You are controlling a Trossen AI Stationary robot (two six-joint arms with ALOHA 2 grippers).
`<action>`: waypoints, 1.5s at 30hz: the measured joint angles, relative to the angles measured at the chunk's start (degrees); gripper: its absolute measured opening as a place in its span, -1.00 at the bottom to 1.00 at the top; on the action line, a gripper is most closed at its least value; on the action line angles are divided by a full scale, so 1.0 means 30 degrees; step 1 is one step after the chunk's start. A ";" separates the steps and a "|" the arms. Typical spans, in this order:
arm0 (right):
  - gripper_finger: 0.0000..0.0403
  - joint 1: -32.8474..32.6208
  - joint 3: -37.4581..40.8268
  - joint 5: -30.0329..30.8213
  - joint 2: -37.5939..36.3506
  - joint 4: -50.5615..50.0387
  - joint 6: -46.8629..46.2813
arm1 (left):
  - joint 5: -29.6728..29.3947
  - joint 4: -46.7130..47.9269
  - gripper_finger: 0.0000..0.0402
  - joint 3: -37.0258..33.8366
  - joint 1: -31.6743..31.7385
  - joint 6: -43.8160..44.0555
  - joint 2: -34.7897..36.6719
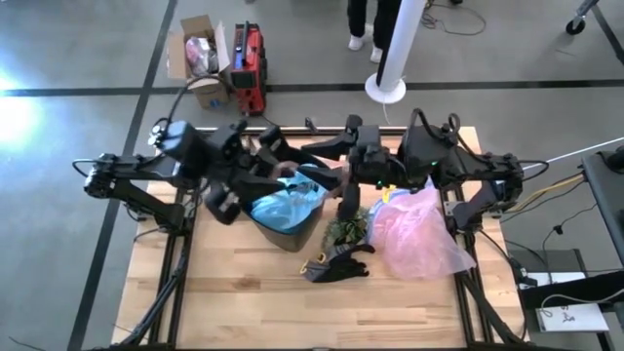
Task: Place trash/remove bag and relplace
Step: Remove trash bag from trash bin
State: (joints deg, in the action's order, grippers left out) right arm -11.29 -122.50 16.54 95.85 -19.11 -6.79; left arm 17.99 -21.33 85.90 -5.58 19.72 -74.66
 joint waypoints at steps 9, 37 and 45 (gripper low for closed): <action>-0.08 -0.0131 0.0004 -0.0010 -0.0443 -0.0648 -0.0103 | -0.0318 0.0059 -0.51 -0.0188 0.0000 -0.0553 -0.1940; -0.08 -0.0947 0.0007 0.0025 -0.1538 -0.1545 -0.0362 | -0.4951 0.8607 -0.51 -0.0181 0.0095 -0.6360 -0.3002; -0.08 -0.1076 0.0000 -0.0088 -0.1879 -0.1397 -0.0391 | -0.5528 1.0481 -0.51 -0.0188 0.0131 -0.6411 -0.0699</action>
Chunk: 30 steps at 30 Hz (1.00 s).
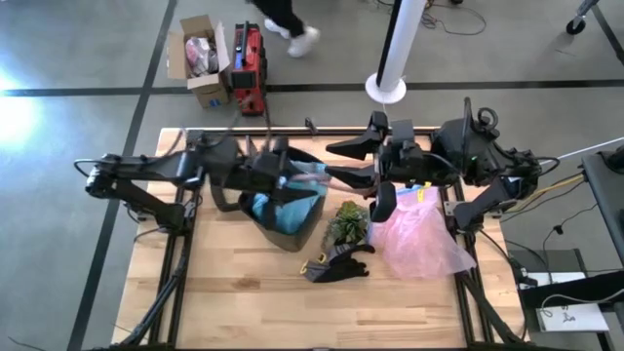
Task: Place trash/remove bag and relplace
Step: Remove trash bag from trash bin
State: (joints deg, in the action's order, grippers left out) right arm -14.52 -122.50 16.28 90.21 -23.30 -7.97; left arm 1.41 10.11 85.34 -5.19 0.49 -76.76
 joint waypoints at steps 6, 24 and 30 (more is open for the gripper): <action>-0.08 -0.0046 -0.0007 -0.0021 -0.0021 -0.0018 0.0153 | 0.0159 -0.0036 -0.51 0.0000 0.0022 -0.0007 0.1280; -0.08 -0.0090 0.0000 -0.0100 0.0860 0.0111 0.0175 | 0.0544 -0.3696 -0.36 -0.0007 0.0022 -0.0495 0.0404; -0.08 -0.0083 0.0000 -0.0577 0.0868 0.0452 0.0168 | 0.0533 -0.4197 -0.31 -0.0007 0.0022 -0.0503 -0.1418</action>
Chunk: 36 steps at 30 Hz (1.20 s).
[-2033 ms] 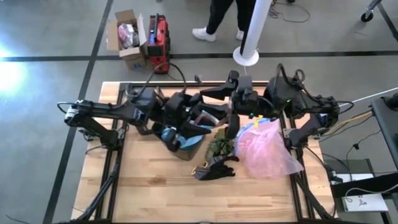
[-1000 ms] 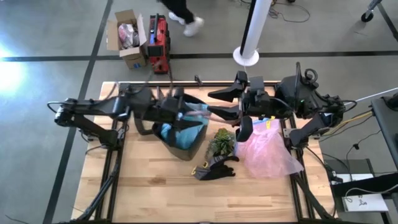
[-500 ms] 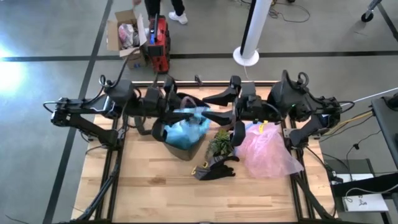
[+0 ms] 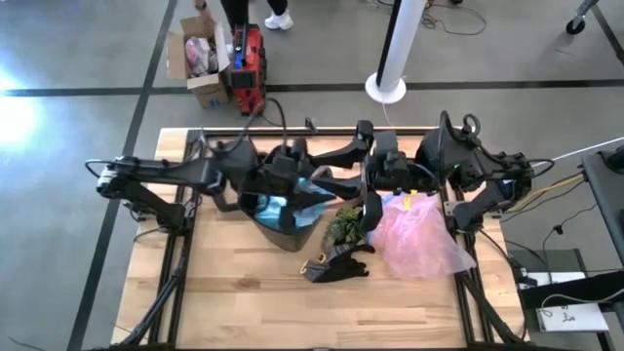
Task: Place trash/remove bag and relplace
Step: Remove trash bag from trash bin
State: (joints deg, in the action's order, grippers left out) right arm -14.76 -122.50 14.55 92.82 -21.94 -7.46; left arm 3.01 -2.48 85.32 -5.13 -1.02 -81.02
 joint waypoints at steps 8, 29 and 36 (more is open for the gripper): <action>-0.08 -0.0327 -0.0007 -0.0067 -0.0078 -0.0048 0.0018 | -0.0871 0.0513 -0.37 0.0000 0.0115 0.0138 -0.0975; -0.08 -0.0831 0.0211 0.1234 -0.0387 -0.0291 0.2519 | -0.1880 0.0843 -0.36 0.0015 0.0739 0.0701 0.1369; -0.08 -0.0692 0.0211 0.4582 0.0231 -0.0254 0.3042 | -0.1829 0.0347 -0.30 0.0015 0.0729 0.1005 0.2465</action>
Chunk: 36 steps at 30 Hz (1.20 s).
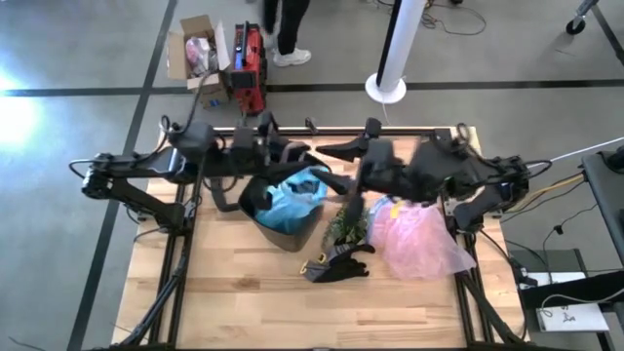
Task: Place trash/remove bag and relplace
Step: Remove trash bag from trash bin
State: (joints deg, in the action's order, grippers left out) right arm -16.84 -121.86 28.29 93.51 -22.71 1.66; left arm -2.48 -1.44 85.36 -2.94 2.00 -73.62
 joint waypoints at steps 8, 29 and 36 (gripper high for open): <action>-0.08 0.0771 0.0029 0.1431 0.0975 -0.0134 -0.1232 | 0.0553 -0.3105 -0.33 0.0000 -0.0015 0.0538 0.0891; -0.08 0.3288 -0.0069 -0.0771 0.3342 0.0878 -0.2335 | 0.0891 -0.8216 -0.60 -0.0007 -0.0022 0.3152 0.0468; -0.08 0.3751 0.0000 -0.2311 0.3951 -0.0893 -0.3103 | 0.2432 -0.9026 -0.65 -0.0007 -0.0044 0.4241 0.0457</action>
State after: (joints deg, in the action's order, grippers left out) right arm -5.59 -121.86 21.36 105.36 -25.38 -7.65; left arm 4.82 -28.52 85.34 -3.07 14.72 -72.25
